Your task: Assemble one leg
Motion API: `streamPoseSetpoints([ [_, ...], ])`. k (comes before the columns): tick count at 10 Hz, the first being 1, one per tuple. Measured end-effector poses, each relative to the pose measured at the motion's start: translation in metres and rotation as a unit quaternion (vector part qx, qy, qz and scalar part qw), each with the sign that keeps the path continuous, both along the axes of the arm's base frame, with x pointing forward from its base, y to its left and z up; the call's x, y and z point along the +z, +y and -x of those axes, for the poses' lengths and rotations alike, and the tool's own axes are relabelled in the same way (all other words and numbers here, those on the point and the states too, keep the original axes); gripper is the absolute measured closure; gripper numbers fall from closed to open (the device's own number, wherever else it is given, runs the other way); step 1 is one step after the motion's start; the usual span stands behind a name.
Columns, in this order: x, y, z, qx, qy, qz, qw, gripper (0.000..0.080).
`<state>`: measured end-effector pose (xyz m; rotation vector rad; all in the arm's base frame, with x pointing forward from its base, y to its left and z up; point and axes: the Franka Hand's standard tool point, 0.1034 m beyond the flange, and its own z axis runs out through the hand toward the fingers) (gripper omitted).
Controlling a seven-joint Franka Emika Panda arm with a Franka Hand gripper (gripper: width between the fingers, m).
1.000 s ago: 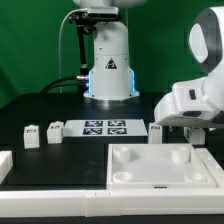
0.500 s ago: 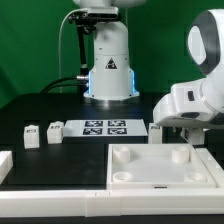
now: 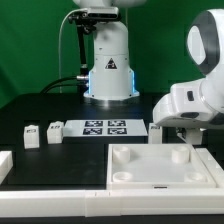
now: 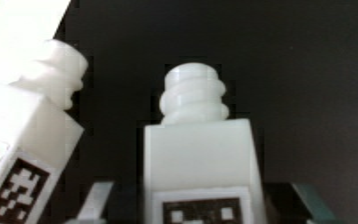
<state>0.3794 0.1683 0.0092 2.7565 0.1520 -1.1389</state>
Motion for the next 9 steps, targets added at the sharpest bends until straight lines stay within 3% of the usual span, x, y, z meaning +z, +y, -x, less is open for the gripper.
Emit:
streamPoseSetpoints([
  [2, 0.001, -0.002, -0.001, 0.001, 0.001, -0.001, 1.0, 0.0514],
  [5, 0.032, -0.015, -0.016, 0.0, 0.009, 0.001, 1.0, 0.0512],
  [7, 0.044, -0.018, -0.03, -0.007, -0.003, -0.003, 1.0, 0.0512],
  [9, 0.039, -0.015, -0.035, -0.006, -0.035, -0.012, 0.999, 0.0512],
])
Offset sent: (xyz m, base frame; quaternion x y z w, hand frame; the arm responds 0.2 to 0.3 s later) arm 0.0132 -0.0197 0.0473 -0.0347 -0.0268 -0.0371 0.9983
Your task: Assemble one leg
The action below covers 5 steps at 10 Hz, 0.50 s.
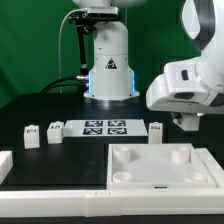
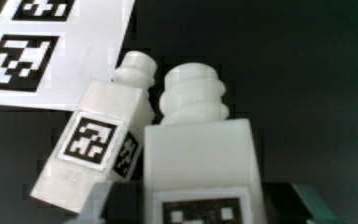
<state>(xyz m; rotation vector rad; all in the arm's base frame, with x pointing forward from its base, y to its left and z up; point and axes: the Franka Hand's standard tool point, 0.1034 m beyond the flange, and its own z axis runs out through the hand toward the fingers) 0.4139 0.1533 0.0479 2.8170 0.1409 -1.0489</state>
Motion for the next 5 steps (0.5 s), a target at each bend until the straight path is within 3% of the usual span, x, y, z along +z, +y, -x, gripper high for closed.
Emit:
streamPoseSetpoints([
  [3, -0.002, 0.005, -0.01, 0.002, -0.147, -0.04, 0.988, 0.0512],
  [5, 0.012, -0.003, -0.026, 0.009, -0.203, -0.052, 0.978, 0.0512],
])
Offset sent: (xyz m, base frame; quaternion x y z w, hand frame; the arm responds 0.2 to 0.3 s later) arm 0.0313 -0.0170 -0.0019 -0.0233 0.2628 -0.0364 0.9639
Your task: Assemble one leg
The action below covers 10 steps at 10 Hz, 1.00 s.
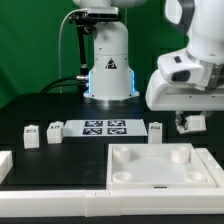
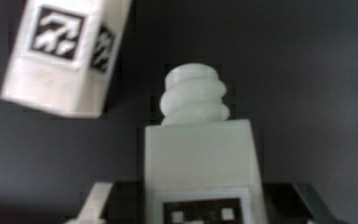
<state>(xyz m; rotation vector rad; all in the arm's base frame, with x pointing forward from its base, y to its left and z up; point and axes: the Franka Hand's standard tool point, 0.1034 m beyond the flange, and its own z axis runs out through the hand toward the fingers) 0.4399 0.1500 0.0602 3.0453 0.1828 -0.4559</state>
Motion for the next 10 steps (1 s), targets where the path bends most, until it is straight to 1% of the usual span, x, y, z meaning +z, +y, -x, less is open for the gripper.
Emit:
streamPoseSetpoints([
  [1, 0.012, -0.001, -0.011, 0.005, -0.048, -0.01, 0.999, 0.0512],
  [2, 0.022, -0.005, -0.014, 0.003, -0.079, -0.019, 0.997, 0.0512],
  [3, 0.03, -0.011, -0.021, 0.0, -0.107, -0.026, 0.994, 0.0512],
  [4, 0.037, -0.017, -0.034, 0.004, -0.16, -0.039, 0.986, 0.0512],
  [5, 0.044, -0.025, -0.045, 0.007, -0.209, -0.049, 0.977, 0.0512],
  [6, 0.042, -0.023, -0.043, 0.002, -0.239, -0.056, 0.97, 0.0512],
  [7, 0.044, -0.019, -0.045, 0.006, -0.293, -0.069, 0.954, 0.0512],
  [8, 0.042, -0.02, -0.042, 0.007, -0.317, -0.074, 0.946, 0.0512],
  [9, 0.04, -0.019, -0.041, 0.011, -0.31, -0.072, 0.948, 0.0512],
  [10, 0.037, -0.014, -0.051, 0.037, -0.318, -0.073, 0.945, 0.0512],
])
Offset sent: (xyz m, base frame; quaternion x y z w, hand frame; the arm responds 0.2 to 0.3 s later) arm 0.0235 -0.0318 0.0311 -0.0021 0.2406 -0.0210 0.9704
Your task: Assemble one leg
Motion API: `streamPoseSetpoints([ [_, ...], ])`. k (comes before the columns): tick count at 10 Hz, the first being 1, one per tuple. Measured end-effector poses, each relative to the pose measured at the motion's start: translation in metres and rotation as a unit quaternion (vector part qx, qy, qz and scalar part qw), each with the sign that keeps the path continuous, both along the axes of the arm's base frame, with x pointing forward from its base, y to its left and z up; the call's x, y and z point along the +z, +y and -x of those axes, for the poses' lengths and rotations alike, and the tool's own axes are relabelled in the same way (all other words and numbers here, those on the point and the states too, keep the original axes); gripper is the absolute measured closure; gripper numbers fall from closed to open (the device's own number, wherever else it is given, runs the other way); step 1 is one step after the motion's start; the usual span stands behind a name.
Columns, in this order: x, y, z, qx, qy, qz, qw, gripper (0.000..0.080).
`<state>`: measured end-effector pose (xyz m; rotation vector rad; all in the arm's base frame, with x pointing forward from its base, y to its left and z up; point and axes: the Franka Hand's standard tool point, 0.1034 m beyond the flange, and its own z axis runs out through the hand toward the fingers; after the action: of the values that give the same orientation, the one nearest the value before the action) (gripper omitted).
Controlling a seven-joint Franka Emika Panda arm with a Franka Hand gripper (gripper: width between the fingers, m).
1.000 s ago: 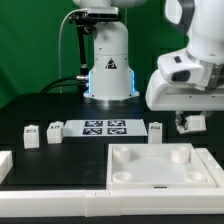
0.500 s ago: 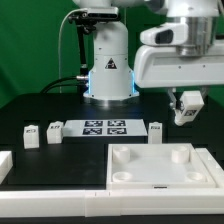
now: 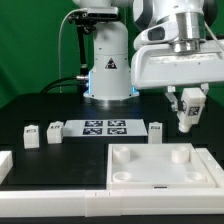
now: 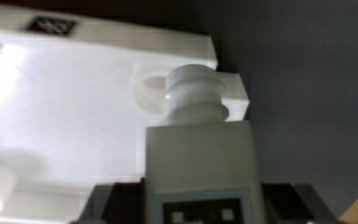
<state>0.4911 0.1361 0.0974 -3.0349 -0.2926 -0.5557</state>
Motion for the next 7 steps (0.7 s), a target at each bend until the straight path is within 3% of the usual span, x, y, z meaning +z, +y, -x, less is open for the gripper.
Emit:
streamPoseSetpoints([
  [2, 0.0, 0.003, -0.035, 0.029, -0.025, 0.012, 0.999, 0.0512],
  [4, -0.003, -0.01, -0.059, 0.036, -0.033, 0.021, 0.999, 0.0512],
  [7, -0.003, -0.012, -0.067, 0.037, -0.059, 0.02, 0.997, 0.0512],
])
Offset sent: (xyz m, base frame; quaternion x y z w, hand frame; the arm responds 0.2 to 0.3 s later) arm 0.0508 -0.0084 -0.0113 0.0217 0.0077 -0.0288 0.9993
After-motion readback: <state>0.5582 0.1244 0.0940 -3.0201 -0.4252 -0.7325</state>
